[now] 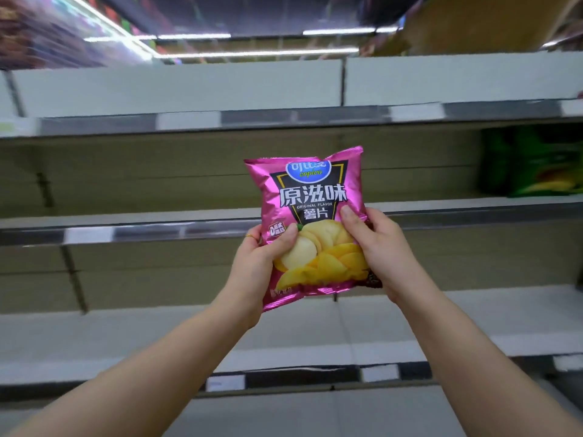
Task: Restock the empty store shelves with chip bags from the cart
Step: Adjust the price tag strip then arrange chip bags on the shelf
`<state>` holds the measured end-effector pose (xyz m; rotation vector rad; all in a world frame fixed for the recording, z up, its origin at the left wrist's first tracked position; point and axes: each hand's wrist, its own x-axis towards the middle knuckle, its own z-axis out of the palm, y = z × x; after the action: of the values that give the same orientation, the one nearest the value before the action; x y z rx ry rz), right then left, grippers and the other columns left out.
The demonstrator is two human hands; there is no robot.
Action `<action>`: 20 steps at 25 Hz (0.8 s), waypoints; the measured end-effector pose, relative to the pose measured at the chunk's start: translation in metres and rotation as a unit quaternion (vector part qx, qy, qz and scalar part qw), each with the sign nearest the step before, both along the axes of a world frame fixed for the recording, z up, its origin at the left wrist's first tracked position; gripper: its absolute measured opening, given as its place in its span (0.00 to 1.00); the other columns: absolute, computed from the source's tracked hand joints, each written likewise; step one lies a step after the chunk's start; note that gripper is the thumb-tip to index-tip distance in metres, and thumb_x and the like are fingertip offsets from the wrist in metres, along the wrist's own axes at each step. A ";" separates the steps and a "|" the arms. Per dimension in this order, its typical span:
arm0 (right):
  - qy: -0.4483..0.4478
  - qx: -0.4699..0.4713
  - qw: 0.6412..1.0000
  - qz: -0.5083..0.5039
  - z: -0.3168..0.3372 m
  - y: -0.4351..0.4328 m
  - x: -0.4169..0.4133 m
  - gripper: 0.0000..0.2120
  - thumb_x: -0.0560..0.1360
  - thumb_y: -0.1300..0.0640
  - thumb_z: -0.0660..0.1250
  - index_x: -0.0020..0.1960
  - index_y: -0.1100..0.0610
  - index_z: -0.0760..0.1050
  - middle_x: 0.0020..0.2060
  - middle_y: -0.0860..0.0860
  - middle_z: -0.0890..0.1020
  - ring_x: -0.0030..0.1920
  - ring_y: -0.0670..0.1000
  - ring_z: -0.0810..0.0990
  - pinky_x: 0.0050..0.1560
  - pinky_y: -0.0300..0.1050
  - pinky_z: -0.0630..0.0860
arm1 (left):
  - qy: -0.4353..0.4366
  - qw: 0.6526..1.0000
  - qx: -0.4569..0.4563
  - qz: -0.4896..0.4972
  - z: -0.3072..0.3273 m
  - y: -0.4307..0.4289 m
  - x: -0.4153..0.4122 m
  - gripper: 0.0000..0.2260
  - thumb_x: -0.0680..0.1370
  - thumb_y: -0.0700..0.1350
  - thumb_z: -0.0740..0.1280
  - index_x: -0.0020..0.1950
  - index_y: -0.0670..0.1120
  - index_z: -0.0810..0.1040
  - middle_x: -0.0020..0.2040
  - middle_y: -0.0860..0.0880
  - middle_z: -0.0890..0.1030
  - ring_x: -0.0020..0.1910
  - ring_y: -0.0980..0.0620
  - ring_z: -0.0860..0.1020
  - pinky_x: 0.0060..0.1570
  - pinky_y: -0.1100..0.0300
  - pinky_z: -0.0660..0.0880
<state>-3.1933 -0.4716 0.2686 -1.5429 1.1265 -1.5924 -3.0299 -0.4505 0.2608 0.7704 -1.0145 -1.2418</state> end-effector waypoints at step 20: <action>0.017 0.130 0.983 -0.126 0.063 -0.101 -0.365 0.26 0.73 0.41 0.66 0.58 0.62 0.76 0.52 0.56 0.81 0.52 0.56 0.80 0.58 0.53 0.76 | -0.154 0.972 0.078 -0.158 0.075 -0.138 -0.356 0.13 0.73 0.50 0.71 0.50 0.42 0.81 0.41 0.43 0.85 0.33 0.47 0.83 0.38 0.55 0.81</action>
<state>-3.5584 -0.5730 0.3321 -1.3006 1.5329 -1.5101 -3.3864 -0.5888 0.3357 0.9710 -1.3416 -1.5196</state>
